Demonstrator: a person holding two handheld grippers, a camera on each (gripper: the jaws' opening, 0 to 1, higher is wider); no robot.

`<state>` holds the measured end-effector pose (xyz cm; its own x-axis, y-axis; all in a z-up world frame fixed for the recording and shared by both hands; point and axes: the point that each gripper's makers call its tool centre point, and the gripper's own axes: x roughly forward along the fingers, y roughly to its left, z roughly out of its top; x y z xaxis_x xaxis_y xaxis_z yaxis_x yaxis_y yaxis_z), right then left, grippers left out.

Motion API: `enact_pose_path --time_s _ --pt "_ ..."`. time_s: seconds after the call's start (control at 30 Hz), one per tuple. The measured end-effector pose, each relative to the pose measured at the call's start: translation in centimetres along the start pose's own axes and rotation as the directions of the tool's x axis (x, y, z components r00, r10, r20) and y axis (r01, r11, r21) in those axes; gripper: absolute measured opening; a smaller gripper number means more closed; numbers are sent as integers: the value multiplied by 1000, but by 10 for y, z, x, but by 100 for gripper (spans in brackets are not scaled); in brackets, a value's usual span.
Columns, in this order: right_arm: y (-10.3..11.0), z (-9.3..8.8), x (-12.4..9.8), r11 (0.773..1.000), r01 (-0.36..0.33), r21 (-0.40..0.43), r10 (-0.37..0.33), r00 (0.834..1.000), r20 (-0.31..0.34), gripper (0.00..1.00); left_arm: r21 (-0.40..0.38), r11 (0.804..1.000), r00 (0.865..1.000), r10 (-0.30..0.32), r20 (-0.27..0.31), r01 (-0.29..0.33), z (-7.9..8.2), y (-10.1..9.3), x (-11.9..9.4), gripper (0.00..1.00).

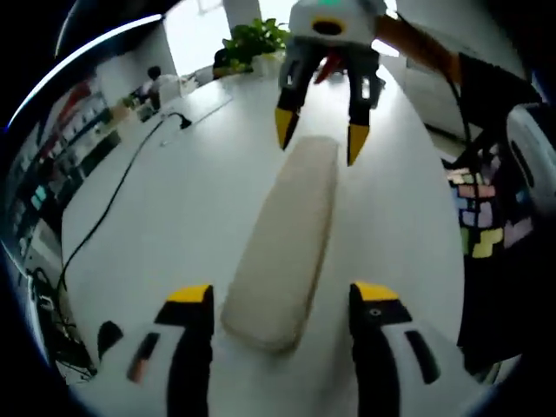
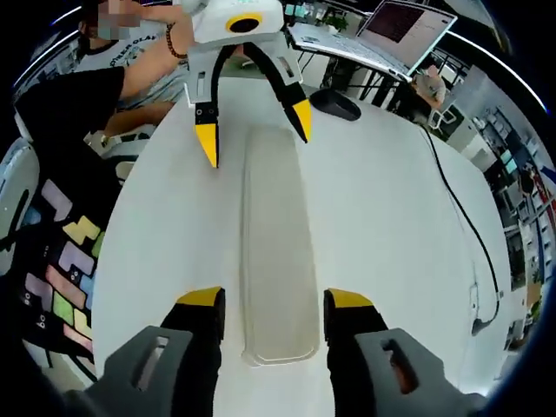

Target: Arrange the utensils inside the cutlery case until each visible utensil rests in its matching compartment.

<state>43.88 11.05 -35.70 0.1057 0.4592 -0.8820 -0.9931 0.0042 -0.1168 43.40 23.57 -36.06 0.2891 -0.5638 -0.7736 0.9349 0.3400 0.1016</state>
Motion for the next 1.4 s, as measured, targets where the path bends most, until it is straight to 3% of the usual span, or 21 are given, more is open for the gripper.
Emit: enact_pose_path --time_s 0.13,0.27,0.4,0.57,0.7,1.0,1.23,1.4 --pt "0 -8 7 1000 -10 9 10 1000 -21 49 1 1000 999 -16 -41 17 -5 5 6 67" --pt "1 -10 9 1000 -23 6 23 999 -28 48 -26 999 999 -38 -29 37 -4 7 11 60" --pt "-1 -11 14 999 -43 14 44 998 -54 47 -2 999 995 -45 -84 45 -9 11 13 55" --pt "-5 -11 22 999 -51 18 53 995 -81 44 -9 997 991 -77 -109 77 -10 10 14 52" --pt "-3 -13 24 997 -69 34 72 993 -92 45 -60 994 990 -94 -105 88 -10 11 17 52" --pt "-1 -13 27 994 -98 56 104 987 -121 45 -39 994 987 -109 -118 105 -8 6 19 51" --pt "0 -10 27 993 -85 78 89 994 -62 46 1 991 973 -132 -189 135 -4 2 22 49" --pt "1 -7 28 993 -69 98 77 994 -82 46 -16 992 964 -122 -237 121 -3 1 23 49"
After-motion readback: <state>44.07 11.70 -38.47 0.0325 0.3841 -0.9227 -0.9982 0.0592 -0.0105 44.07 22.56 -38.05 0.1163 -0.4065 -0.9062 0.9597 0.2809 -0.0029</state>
